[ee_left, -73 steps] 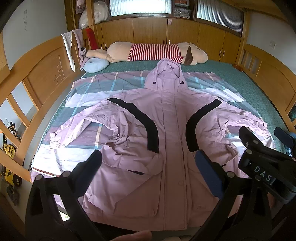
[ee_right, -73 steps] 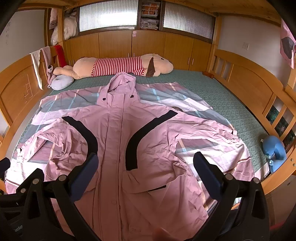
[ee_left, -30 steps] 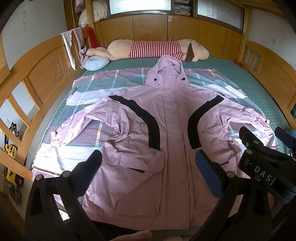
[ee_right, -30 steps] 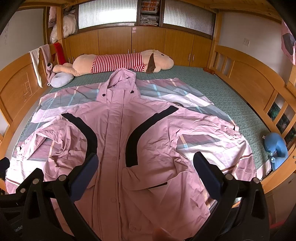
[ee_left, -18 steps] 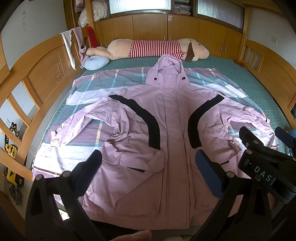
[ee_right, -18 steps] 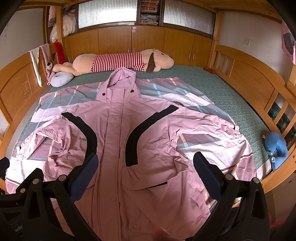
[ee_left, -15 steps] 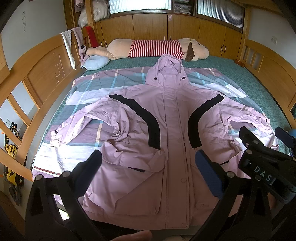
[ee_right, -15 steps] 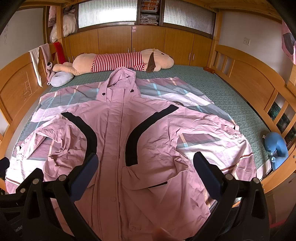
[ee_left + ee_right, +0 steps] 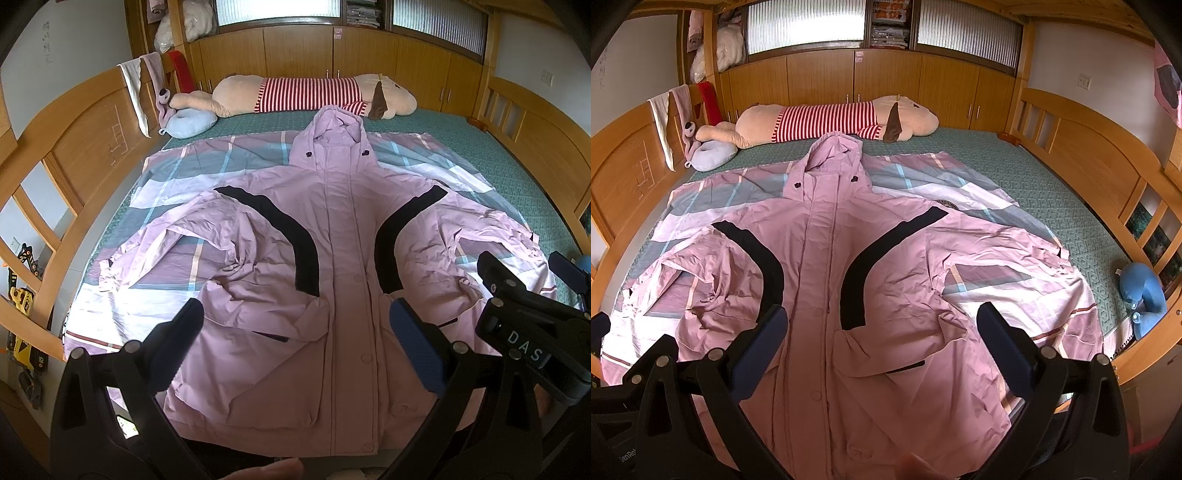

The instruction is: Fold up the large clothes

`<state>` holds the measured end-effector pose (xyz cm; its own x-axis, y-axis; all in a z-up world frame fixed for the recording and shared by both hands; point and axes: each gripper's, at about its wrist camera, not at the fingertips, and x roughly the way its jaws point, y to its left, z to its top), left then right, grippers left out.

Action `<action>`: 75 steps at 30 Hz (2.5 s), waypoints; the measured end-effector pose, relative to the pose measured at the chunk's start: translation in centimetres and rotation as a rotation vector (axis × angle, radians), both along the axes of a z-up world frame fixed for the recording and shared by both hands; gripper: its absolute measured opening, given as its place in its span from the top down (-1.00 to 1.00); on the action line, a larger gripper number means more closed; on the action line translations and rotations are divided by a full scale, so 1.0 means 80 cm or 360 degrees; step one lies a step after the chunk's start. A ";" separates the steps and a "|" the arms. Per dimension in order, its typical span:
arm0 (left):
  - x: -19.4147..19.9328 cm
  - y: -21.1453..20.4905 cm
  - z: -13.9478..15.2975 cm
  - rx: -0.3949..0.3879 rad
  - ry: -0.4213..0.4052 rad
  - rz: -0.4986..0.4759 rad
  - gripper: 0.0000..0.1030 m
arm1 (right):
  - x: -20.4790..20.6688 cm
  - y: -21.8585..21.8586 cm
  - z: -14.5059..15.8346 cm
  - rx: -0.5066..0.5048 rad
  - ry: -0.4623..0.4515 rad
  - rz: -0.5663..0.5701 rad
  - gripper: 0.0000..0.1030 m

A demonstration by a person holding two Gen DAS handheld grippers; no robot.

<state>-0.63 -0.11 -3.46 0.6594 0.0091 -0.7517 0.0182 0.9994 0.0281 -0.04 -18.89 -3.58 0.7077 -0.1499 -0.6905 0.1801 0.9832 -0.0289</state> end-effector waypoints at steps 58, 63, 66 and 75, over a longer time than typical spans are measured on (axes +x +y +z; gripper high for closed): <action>0.206 0.459 -0.321 -0.2098 0.0292 0.1076 -0.96 | 0.230 0.017 -0.284 0.0418 0.0476 0.0399 -0.68; 0.180 0.478 -0.351 -0.2553 0.0081 0.1171 -0.96 | 0.217 0.043 -0.303 0.0117 0.0277 0.0472 -0.87; 0.168 0.490 -0.350 -0.2610 -0.0059 0.1274 -0.96 | 0.220 0.036 -0.307 0.0180 0.0259 0.0462 -0.95; 0.167 0.507 -0.345 -0.2611 -0.0368 0.1156 0.79 | 0.214 0.039 -0.310 0.0199 0.0217 0.0468 -0.97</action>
